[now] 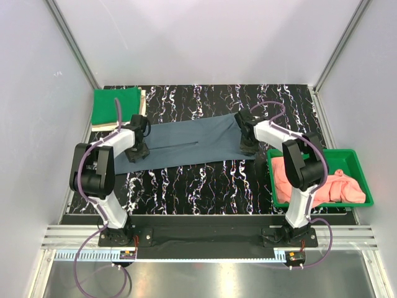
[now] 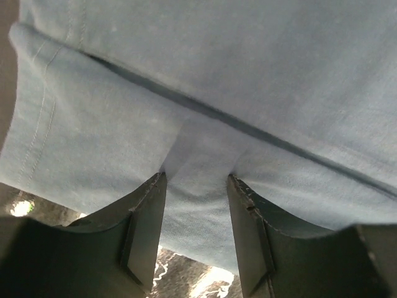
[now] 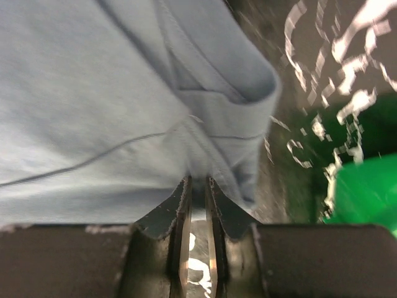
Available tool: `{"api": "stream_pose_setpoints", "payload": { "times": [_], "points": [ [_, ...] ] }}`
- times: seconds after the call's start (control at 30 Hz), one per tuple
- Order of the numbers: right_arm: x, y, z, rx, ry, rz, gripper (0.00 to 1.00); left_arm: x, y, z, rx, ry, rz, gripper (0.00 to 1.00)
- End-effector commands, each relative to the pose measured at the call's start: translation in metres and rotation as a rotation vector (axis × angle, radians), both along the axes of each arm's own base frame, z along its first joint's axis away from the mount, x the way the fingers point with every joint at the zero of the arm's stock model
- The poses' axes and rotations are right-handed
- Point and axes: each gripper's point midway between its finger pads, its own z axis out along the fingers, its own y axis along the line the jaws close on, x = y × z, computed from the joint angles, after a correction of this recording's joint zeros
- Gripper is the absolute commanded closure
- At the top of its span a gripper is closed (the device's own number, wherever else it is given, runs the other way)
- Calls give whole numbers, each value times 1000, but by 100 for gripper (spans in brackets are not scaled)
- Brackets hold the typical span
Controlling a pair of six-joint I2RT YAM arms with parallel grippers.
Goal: Fold and stack the t-shirts
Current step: Fold the tshirt
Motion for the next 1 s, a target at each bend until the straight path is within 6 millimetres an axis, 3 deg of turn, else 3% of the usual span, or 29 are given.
{"api": "stream_pose_setpoints", "payload": {
  "times": [0.0, 0.07, 0.13, 0.27, 0.3, 0.37, 0.4, 0.47, 0.5, 0.53, 0.6, 0.63, 0.7, 0.73, 0.8, 0.93, 0.97],
  "points": [
    [-18, -20, 10, -41, -12, -53, 79, -27, 12, -8, 48, 29, 79, 51],
    [-21, -21, 21, -32, -35, -50, 79, -34, 12, -4, 35, 17, 86, 51],
    [-20, -20, 34, -16, -67, -33, 78, -29, 7, 15, 2, -46, 60, 50],
    [0, -5, 72, 56, -152, 28, 74, 0, -16, 76, -105, -214, -90, 48],
    [16, 4, 91, 83, -206, 67, 73, 11, -43, 99, -229, -300, -192, 48],
    [32, 18, 102, 173, -223, 138, 71, 26, -73, 133, -350, -408, -347, 46],
    [50, 24, 120, 197, -268, 179, 71, 31, -100, 155, -455, -481, -458, 45],
    [66, 27, 120, 241, -262, 214, 69, 41, -122, 184, -525, -557, -542, 42],
    [78, 33, 133, 262, -300, 263, 68, 43, -138, 188, -581, -565, -598, 42],
    [84, 33, 129, 267, -292, 279, 66, 46, -147, 191, -611, -567, -632, 42],
    [101, 37, 139, 287, -336, 347, 62, 53, -171, 192, -691, -546, -710, 42],
    [105, 41, 131, 299, -319, 375, 61, 59, -179, 198, -699, -558, -744, 42],
    [118, 46, 139, 296, -350, 453, 57, 65, -196, 183, -730, -516, -783, 43],
    [121, 51, 130, 314, -332, 483, 57, 71, -202, 186, -740, -521, -800, 43],
    [131, 54, 132, 310, -346, 528, 55, 77, -217, 168, -769, -475, -815, 43],
    [149, 45, 104, 277, -302, 516, 55, 89, -243, 148, -802, -421, -846, 43],
    [152, 44, 100, 275, -295, 511, 56, 88, -254, 135, -818, -388, -861, 43]
  ]
}}
